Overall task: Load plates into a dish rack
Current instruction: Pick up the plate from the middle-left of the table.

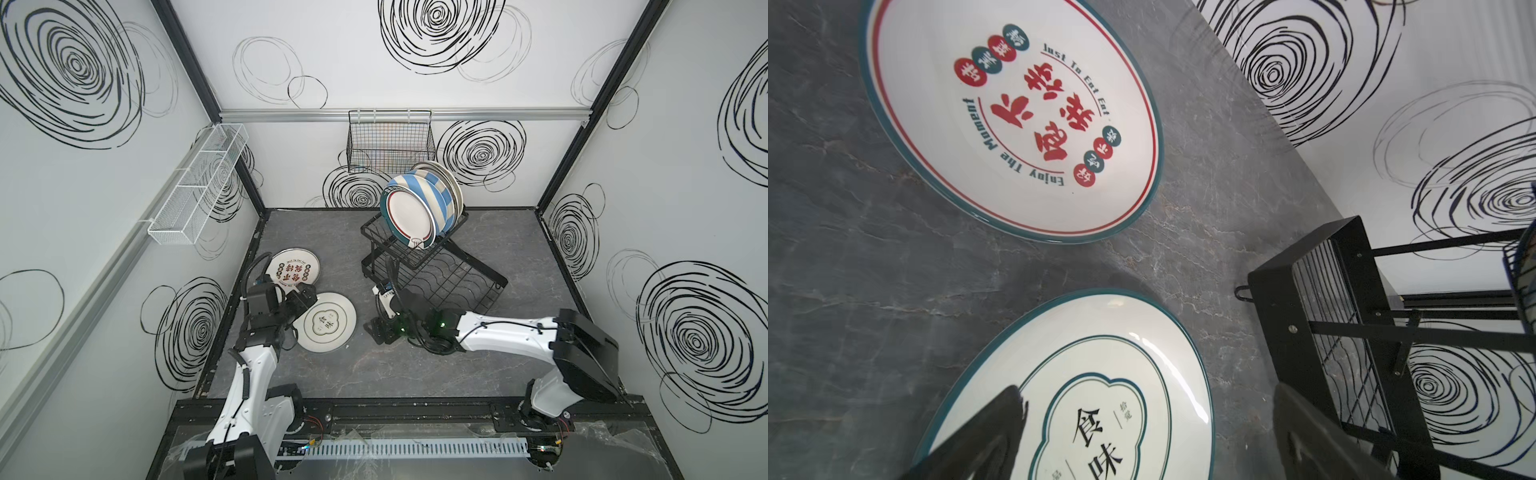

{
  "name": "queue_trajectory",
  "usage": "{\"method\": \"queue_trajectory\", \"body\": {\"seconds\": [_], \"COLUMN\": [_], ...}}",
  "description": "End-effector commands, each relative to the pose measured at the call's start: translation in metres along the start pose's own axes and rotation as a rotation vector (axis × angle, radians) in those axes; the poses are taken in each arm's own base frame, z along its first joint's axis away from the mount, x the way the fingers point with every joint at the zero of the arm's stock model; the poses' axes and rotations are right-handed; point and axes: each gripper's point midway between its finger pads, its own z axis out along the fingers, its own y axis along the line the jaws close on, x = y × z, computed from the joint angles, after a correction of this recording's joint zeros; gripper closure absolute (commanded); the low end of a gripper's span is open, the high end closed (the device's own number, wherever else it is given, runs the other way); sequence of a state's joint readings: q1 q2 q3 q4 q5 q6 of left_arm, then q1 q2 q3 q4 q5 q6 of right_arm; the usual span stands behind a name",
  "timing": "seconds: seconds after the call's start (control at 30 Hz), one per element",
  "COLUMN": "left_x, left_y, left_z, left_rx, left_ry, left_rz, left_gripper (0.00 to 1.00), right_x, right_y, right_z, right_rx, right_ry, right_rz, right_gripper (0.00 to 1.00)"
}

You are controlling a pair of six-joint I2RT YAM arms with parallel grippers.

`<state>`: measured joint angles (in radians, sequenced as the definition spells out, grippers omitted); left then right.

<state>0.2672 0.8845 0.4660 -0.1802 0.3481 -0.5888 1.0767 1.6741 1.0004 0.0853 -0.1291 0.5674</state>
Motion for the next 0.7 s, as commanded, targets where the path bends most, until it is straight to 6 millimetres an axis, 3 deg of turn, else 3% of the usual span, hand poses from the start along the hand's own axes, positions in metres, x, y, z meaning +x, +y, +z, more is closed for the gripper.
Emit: {"method": "queue_trajectory", "body": {"seconds": [0.0, 0.23, 0.67], "left_x": [-0.019, -0.031, -0.032], "left_y": [-0.02, -0.019, -0.017], "left_z": [-0.009, -0.011, -0.009], "left_rx": [0.084, 0.097, 0.108], "left_ry": [-0.024, -0.042, -0.037], "left_rz": [0.056, 0.072, 0.073], "left_gripper": [0.04, 0.04, 0.04], "right_x": [-0.019, -0.003, 0.01], "right_y": [0.019, -0.009, -0.019], "right_z": [0.02, 0.069, 0.106], "right_rx": [-0.105, -0.105, -0.147], "right_ry": [-0.035, 0.058, 0.126], "right_rz": [0.118, 0.218, 0.23], "right_gripper": [0.25, 0.26, 0.35]}}
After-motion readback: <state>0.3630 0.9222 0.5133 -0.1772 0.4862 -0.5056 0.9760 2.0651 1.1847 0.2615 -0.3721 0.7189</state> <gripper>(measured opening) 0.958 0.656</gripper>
